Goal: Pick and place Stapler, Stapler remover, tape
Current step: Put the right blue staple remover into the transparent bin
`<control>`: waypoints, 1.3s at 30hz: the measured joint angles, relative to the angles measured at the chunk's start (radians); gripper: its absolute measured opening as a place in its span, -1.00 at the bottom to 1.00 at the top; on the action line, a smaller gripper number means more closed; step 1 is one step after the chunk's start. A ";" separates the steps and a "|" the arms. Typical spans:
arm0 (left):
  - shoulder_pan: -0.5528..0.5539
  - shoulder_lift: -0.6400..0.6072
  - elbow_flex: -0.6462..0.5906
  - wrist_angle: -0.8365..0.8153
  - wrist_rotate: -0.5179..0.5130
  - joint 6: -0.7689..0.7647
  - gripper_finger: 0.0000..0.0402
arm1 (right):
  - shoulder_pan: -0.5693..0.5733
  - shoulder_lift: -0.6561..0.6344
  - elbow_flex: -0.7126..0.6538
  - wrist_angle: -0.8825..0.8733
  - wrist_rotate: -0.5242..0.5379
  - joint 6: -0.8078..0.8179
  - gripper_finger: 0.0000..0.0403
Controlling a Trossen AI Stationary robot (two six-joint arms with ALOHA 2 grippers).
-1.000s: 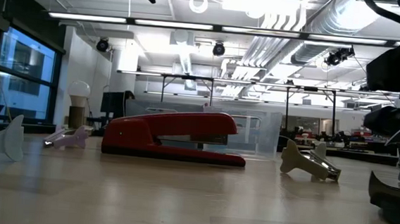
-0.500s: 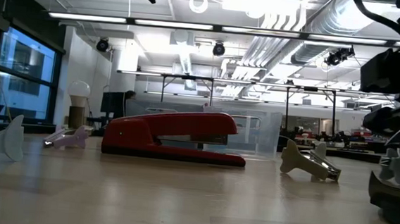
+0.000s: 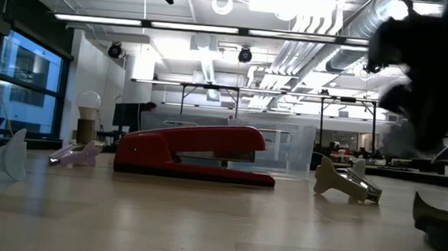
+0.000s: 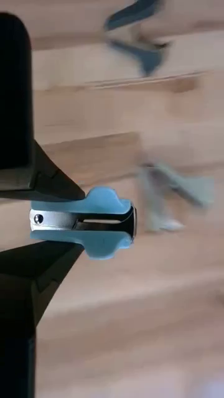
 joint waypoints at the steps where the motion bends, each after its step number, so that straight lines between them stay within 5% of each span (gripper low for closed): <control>1: 0.000 0.000 0.000 0.000 -0.001 0.001 0.09 | -0.023 -0.001 0.032 -0.030 0.000 -0.023 -0.63; 9: 0.000 0.000 0.000 0.000 -0.001 -0.005 0.09 | -0.255 -0.002 0.255 -0.199 0.051 -0.278 -0.63; 18: 0.000 0.000 0.000 0.000 -0.001 -0.005 0.09 | -0.529 0.017 0.280 -0.056 -0.064 -0.670 -0.63; 29: 0.000 0.000 0.000 0.000 -0.003 -0.002 0.09 | -0.687 0.261 0.277 0.163 -0.268 -0.707 -0.63; 39: 0.000 0.000 0.000 0.000 -0.003 0.006 0.09 | -0.693 0.399 0.340 0.174 -0.311 -0.700 -0.63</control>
